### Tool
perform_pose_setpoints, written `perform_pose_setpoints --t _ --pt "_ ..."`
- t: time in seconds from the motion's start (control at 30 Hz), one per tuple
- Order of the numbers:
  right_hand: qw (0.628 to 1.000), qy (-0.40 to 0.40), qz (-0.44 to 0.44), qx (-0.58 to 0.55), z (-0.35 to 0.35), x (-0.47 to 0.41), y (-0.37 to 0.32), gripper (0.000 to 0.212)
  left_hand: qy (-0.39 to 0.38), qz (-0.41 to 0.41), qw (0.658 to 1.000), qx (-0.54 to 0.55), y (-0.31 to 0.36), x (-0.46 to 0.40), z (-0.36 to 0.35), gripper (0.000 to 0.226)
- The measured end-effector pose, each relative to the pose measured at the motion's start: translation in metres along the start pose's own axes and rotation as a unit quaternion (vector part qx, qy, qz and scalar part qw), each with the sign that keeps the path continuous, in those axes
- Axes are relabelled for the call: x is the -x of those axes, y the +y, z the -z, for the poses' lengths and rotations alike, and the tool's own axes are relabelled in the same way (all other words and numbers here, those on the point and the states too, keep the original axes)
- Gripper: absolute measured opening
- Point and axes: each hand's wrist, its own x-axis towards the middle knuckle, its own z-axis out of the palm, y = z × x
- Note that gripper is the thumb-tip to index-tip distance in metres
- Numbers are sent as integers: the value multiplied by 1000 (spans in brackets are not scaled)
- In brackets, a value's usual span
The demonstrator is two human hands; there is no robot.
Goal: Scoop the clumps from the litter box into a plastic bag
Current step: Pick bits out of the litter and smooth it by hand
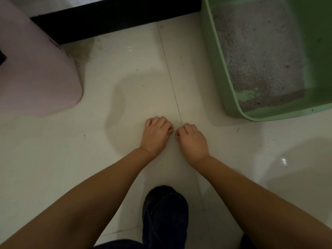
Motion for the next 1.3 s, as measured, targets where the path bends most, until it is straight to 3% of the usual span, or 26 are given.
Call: perform_pose_setpoints --t 0.3,0.4,0.5,0.53,0.57,0.63,0.73,0.8,0.87,0.93,1.0,1.13,1.3 --pt "999 25 37 -7 -2 -2 11 27 33 33 999 29 4 -10 20 23" --pt "999 -5 35 3 1 -2 8 31 24 45 998 41 10 -17 28 27" --pt "999 -40 19 -23 15 -6 6 9 33 54 996 68 16 -24 40 31" --pt "997 -51 13 -62 27 -7 3 13 45 60 994 82 20 -29 46 31" --pt "991 -25 14 -130 42 -8 1 19 64 66 991 101 25 -37 53 29" --pt "960 110 -2 -258 90 -12 -1 18 112 67 981 146 40 -62 70 25" --pt "913 275 -85 -290 154 -28 39 11 151 23 971 185 77 -115 90 18" --pt "913 277 -159 -253 172 -44 88 16 100 -23 979 177 104 -150 93 11" --pt "934 159 -244 -205 172 -58 132 24 -13 -55 991 117 124 -176 90 11" --pt "934 46 -302 -184 168 -65 149 33 -157 -62 986 10 137 -187 96 36" --pt "924 46 -317 -209 178 -64 139 33 -259 -58 964 -32 145 -188 117 58" --pt "943 94 -222 -229 217 -63 92 27 -305 -11 952 22 130 -185 176 45" --pt "961 45 -87 -260 211 -96 38 24 -302 98 947 38 42 -182 177 28"
